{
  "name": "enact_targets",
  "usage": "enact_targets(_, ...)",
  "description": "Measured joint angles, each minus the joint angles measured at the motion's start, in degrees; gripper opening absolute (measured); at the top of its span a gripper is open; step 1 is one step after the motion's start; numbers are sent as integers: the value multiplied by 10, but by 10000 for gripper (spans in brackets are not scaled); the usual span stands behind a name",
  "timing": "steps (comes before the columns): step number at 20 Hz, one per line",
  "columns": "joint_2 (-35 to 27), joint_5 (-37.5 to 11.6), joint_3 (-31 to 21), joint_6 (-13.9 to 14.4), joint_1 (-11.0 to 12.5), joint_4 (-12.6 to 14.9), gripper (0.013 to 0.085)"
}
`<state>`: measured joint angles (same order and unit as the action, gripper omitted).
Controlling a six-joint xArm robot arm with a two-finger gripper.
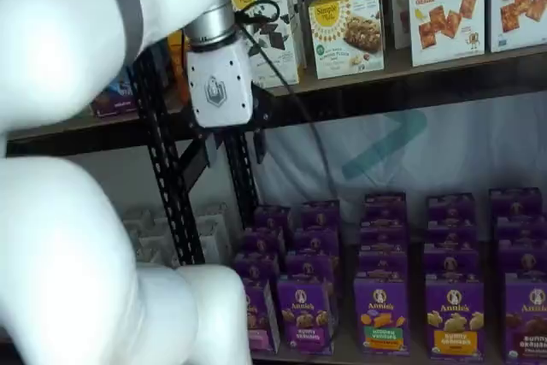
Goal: Pick up the purple box with a pink patch in the middle, on the bottom shelf, the first box from the left
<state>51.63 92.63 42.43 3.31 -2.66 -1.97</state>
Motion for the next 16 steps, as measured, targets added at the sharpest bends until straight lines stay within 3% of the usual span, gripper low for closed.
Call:
enact_targets(10,-33,-157,-115,34,-35,15,850)
enact_targets(16,-87,-248,-160,58,-58,17,850)
